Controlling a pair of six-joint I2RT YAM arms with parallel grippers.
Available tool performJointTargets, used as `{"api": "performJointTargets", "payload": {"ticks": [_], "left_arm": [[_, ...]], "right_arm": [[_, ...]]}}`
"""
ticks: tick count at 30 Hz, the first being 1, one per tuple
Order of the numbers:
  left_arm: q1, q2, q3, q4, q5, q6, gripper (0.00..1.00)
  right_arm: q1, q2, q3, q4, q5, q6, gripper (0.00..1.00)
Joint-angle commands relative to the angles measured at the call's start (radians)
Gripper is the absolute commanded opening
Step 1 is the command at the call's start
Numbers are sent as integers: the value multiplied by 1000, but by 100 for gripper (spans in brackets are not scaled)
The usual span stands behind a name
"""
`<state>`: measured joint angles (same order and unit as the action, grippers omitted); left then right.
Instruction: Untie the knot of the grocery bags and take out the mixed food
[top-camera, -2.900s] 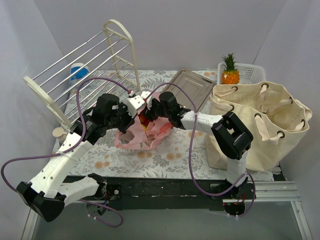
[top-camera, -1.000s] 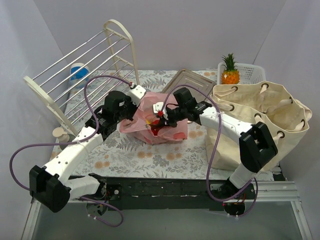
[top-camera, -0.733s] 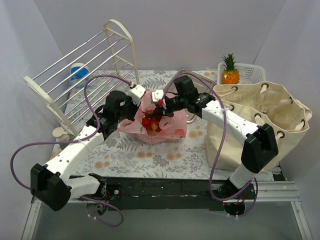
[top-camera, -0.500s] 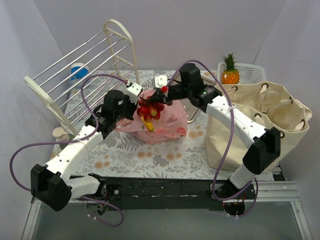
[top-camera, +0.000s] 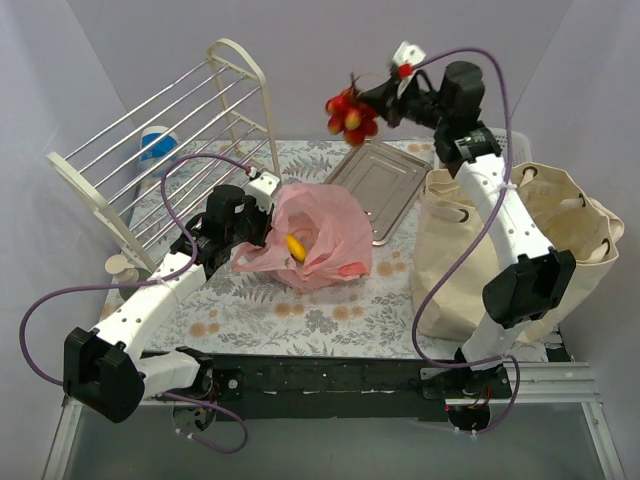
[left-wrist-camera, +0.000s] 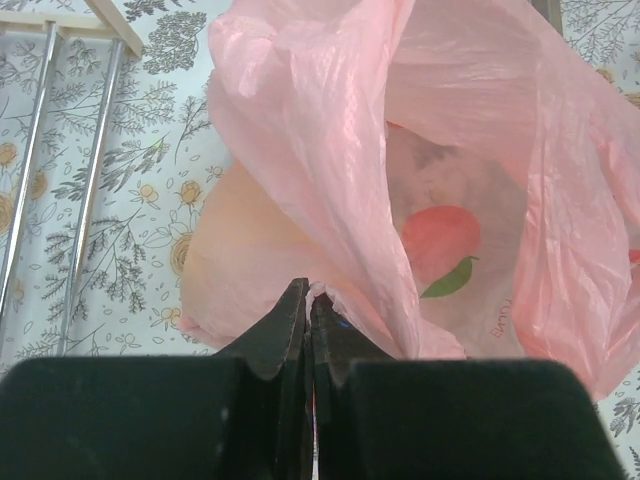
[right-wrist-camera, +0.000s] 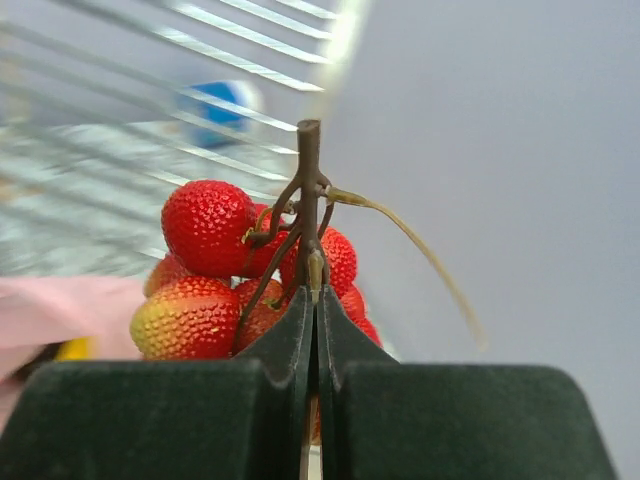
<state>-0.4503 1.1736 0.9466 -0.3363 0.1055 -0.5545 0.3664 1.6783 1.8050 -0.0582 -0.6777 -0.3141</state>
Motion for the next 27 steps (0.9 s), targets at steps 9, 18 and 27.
{"api": "performJointTargets", "payload": {"ticks": [9,18,27], "left_arm": [[4,-34,0,11,69,22,0],[4,-28,-51,23,97,22,0],[4,135,61,-59,166,11,0]], "right_arm": [[-305,60,-52,166,613,-59,1],[-356,-471,-605,60,543,-180,1],[-356,-847,-852,-419,472,-135,1]]}}
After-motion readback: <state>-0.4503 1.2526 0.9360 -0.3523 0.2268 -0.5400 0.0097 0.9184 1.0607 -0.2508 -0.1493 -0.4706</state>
